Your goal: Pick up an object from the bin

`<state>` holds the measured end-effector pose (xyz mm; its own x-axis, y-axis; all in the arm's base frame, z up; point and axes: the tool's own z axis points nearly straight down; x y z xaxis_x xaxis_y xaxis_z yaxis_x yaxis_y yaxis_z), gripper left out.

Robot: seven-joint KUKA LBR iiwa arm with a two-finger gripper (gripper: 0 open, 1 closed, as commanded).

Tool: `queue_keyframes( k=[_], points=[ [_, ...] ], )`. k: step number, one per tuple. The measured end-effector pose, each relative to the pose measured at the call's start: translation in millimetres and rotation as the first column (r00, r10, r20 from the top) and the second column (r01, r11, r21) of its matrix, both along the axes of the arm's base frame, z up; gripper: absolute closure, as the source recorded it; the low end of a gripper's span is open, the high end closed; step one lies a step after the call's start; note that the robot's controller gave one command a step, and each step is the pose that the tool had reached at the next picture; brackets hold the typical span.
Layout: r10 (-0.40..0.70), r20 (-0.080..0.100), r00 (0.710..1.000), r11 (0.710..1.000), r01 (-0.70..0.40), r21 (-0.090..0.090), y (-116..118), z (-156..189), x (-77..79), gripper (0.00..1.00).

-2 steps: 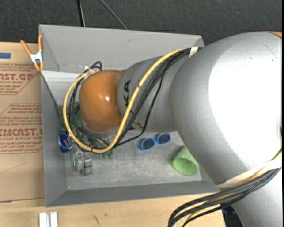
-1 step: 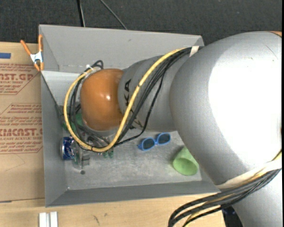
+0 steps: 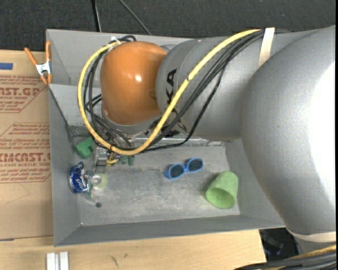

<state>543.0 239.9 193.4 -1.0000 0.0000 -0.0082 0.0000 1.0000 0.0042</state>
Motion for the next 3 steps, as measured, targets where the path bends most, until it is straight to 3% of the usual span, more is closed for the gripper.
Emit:
queue_keyframes(
  k=[1,2,3],
  points=[
    [0.001,-0.006,1.0,1.0,-0.001,-0.003,-0.7,-3.8,-1.4,0.0],
    [0.0,-0.006,1.0,1.0,0.0,-0.003,-0.8,-3.8,-1.3,1.0],
    [0.0,-0.006,1.0,1.0,0.0,-0.003,-0.9,-3.8,-1.3,0.0]
  ],
)
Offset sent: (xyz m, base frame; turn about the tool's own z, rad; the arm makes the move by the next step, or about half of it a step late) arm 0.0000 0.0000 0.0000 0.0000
